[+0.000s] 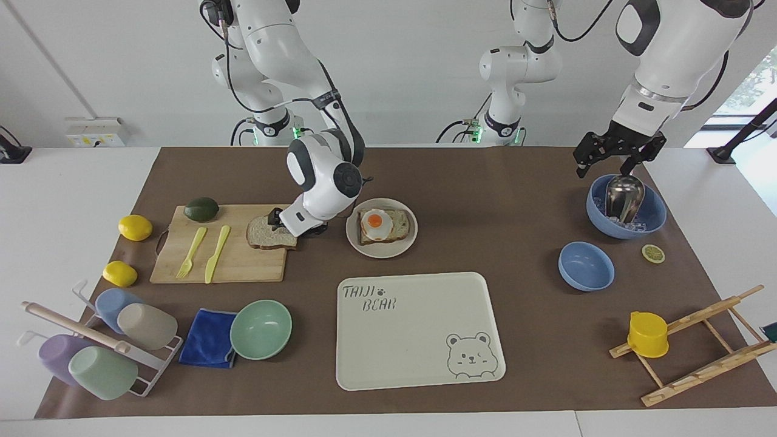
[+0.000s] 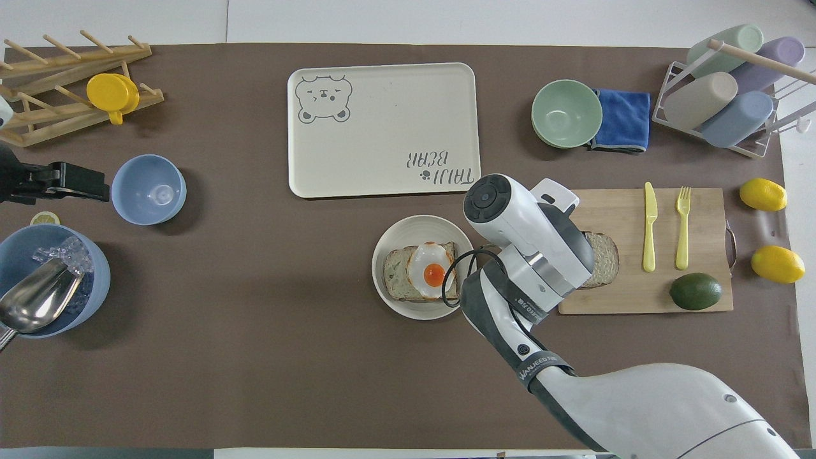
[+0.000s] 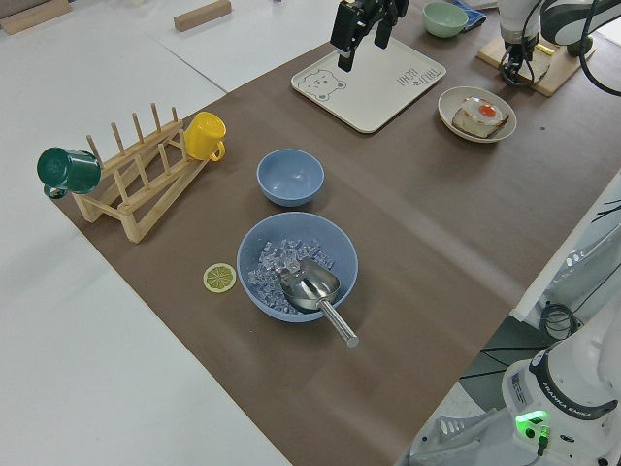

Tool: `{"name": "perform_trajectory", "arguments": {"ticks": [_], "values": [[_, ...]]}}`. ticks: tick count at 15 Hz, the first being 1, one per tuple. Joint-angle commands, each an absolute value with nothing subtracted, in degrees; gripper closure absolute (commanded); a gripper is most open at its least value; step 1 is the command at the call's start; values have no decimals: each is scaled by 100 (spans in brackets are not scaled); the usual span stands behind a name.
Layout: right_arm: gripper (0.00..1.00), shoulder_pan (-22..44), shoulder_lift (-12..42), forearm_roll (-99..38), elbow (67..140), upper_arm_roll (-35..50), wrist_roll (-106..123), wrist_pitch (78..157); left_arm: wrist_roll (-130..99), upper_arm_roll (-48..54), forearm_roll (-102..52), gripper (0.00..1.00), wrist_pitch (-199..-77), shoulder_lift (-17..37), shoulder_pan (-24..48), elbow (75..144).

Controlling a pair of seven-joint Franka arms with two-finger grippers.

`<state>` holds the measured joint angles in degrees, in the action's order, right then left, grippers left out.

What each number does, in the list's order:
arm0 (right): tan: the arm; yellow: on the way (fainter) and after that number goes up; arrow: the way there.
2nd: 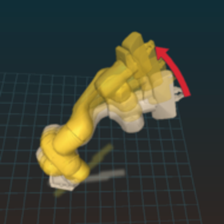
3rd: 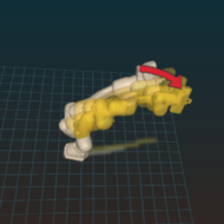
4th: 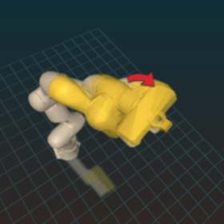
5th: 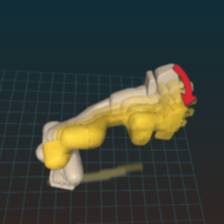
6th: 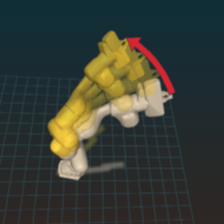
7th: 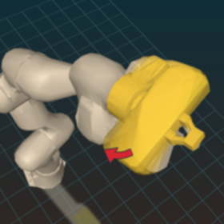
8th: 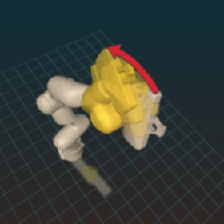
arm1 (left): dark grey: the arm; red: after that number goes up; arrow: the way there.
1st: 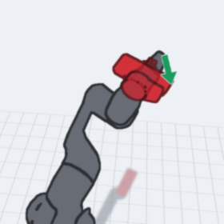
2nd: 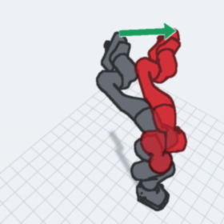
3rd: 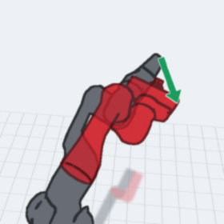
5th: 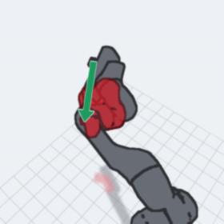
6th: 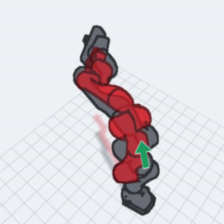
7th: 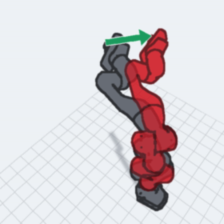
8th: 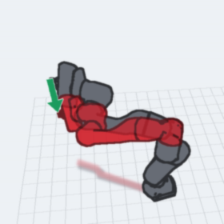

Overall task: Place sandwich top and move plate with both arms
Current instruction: 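Grasp the bread slice with the right gripper and lift it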

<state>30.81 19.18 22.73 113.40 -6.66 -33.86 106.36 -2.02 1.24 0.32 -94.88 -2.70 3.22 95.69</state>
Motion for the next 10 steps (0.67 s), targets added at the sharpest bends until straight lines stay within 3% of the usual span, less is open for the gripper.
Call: {"name": "perform_trajectory", "arguments": {"ticks": [1, 3, 4, 7, 10], "values": [[21, 3076, 1696, 2347, 11610, -642, -3551, 10793, -246, 123, 149, 0, -9422, -334, 334, 9606], [30, 3076, 1696, 2347, 11645, -642, -3551, 10784, -246, 123, 149, 0, -9422, -334, 325, 9606], [39, 3076, 1688, 2347, 11646, -642, -3551, 10767, -246, 123, 149, 0, -9422, -334, 325, 9606], [100, 3085, 1688, 2347, 11611, -642, -3542, 10714, -246, 123, 149, 0, -9422, -334, 325, 9606], [100, 3120, 1757, 2355, 11200, -624, -3490, 10356, -246, 123, 149, 0, -9422, -334, 325, 9606]]}}
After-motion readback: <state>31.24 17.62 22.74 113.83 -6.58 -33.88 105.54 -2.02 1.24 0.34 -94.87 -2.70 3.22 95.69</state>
